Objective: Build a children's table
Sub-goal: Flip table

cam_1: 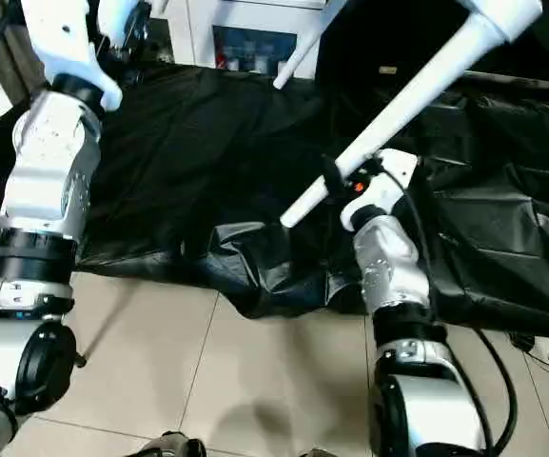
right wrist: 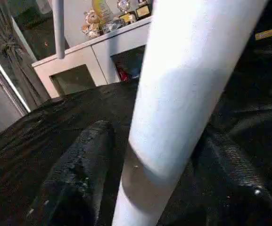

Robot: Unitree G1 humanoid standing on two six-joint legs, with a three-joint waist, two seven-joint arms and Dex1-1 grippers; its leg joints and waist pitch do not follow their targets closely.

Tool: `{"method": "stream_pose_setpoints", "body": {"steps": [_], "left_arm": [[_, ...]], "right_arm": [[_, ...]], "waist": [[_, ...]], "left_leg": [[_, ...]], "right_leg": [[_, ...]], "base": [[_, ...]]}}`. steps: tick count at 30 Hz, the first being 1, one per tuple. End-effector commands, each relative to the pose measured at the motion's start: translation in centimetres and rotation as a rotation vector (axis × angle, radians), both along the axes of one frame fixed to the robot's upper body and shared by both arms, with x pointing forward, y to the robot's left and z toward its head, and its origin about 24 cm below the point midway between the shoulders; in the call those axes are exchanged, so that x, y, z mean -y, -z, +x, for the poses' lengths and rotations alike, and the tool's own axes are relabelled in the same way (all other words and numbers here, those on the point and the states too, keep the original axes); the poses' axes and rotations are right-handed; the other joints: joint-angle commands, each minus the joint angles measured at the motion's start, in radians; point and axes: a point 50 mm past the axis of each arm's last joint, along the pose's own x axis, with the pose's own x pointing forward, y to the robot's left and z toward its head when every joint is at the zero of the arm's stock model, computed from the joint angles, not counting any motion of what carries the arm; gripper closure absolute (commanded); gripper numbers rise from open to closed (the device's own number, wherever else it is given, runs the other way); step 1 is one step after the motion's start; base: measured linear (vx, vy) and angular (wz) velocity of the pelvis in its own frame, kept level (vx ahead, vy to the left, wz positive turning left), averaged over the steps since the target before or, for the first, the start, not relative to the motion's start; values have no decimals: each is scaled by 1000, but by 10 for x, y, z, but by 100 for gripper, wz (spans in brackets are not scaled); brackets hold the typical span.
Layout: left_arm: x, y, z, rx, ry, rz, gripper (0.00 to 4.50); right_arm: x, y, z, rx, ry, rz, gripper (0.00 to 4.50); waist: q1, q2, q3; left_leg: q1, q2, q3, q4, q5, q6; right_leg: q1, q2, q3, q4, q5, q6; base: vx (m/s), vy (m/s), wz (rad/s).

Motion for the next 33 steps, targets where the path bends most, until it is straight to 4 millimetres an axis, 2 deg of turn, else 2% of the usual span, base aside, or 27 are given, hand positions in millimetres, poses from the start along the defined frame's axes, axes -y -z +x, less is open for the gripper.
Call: {"method": "stream_pose_setpoints", "body": {"steps": [1, 3, 7, 8, 10, 11, 12, 13, 14, 17, 19, 21, 22, 24, 25, 30, 31, 33], "left_arm": [[11, 10, -1, -26, 68, -26, 230], [11, 13, -1, -34, 75, -21, 235], [14, 28, -1, -82, 104, -5, 245], [14, 31, -1, -92, 108, -2, 251], [16, 45, -1, -136, 116, 17, 252], [17, 52, -1, -157, 118, 21, 256], [18, 58, -1, -179, 124, 22, 256], [19, 61, -1, -191, 128, 21, 261], [20, 66, -1, -204, 132, 29, 263], [22, 74, -1, -225, 142, 49, 266], [24, 79, -1, -240, 148, 56, 271], [25, 87, -2, -261, 155, 65, 275], [25, 91, -2, -272, 155, 72, 275], [26, 98, -2, -296, 152, 85, 278], [26, 100, -2, -302, 151, 89, 278], [25, 105, -2, -320, 151, 94, 279], [24, 110, -2, -333, 146, 101, 279], [23, 115, -2, -353, 140, 110, 279]], "right_arm": [[2, -17, 5, 71, -10, -7, 223], [4, -18, 6, 75, -5, -10, 252], [9, -21, 6, 90, 9, -36, 271], [9, -21, 6, 93, 10, -41, 291], [10, -22, 4, 107, 14, -49, 296], [10, -21, 2, 113, 16, -49, 298], [10, -20, 1, 116, 16, -50, 298], [10, -20, 1, 119, 15, -51, 300], [9, -18, -1, 121, 14, -53, 300], [8, -16, -5, 126, 12, -58, 300], [7, -14, -8, 129, 11, -64, 300], [5, -10, -15, 132, 11, -79, 300], [4, -7, -19, 135, 15, -90, 300], [2, -1, -26, 135, 25, -104, 300], [1, 1, -28, 134, 29, -110, 300], [-3, 7, -33, 122, 36, -129, 300], [-5, 11, -35, 111, 36, -151, 300], [-9, 17, -36, 95, 23, -173, 300]], "waist": [[-9, -14, -85], [-7, -12, -84], [-5, -14, -86], [-4, -13, -85], [-5, -9, -86], [-6, -12, -85], [-5, -8, -85], [-5, -11, -85], [-4, -7, -85], [-5, -9, -84], [-2, -8, -83], [-4, -8, -84], [-1, 4, -85], [-6, -3, -85], [-5, 4, -85], [-12, 2, -80], [-13, 8, -78], [-15, 4, -76]], "left_leg": [[47, 52, -25, -79, -125, 44], [48, 52, -24, -79, -128, 45], [50, 53, -25, -78, -115, 48], [49, 53, -25, -78, -112, 50], [51, 54, -25, -79, -113, 48], [50, 53, -25, -79, -118, 47], [49, 53, -26, -79, -118, 47], [48, 54, -26, -80, -125, 45], [49, 54, -26, -80, -128, 43], [50, 54, -27, -83, -143, 35], [55, 55, -26, -84, -153, 32], [51, 56, -28, -87, -151, 31], [54, 55, -30, -86, -150, 27], [54, 56, -31, -91, -169, 13], [53, 55, -32, -92, -178, 8], [57, 56, -34, -101, -272, -29], [56, 56, -36, -103, -281, -38], [58, 55, -36, -106, -308, -47]], "right_leg": [[39, -49, 28, -63, -89, -239], [38, -49, 29, -64, -93, -238], [37, -47, 28, -60, -66, -240], [38, -48, 28, -59, -61, -241], [35, -46, 27, -60, -60, -241], [37, -46, 27, -60, -60, -240], [38, -47, 28, -60, -58, -239], [39, -49, 28, -61, -61, -234], [38, -49, 28, -62, -63, -234], [37, -47, 28, -65, -74, -226], [33, -47, 29, -67, -76, -220], [36, -47, 28, -65, -72, -220], [34, -47, 29, -65, -65, -213], [35, -45, 28, -66, -58, -203], [35, -46, 27, -66, -63, -203], [31, -47, 30, -78, -141, -193], [31, -48, 30, -79, -151, -189], [31, -47, 31, -83, -172, -180]], "base": [[0, 0, 0], [0, 0, 0], [0, 0, 0], [0, 0, 0], [0, 0, 0], [0, 0, 0], [0, 0, 0], [0, 0, 0], [0, 0, 0], [0, 0, 0], [0, 0, 0], [0, 0, 0], [0, 0, 0], [0, 0, 0], [0, 0, 0], [0, 0, 0], [0, 0, 0], [0, 0, 0]]}}
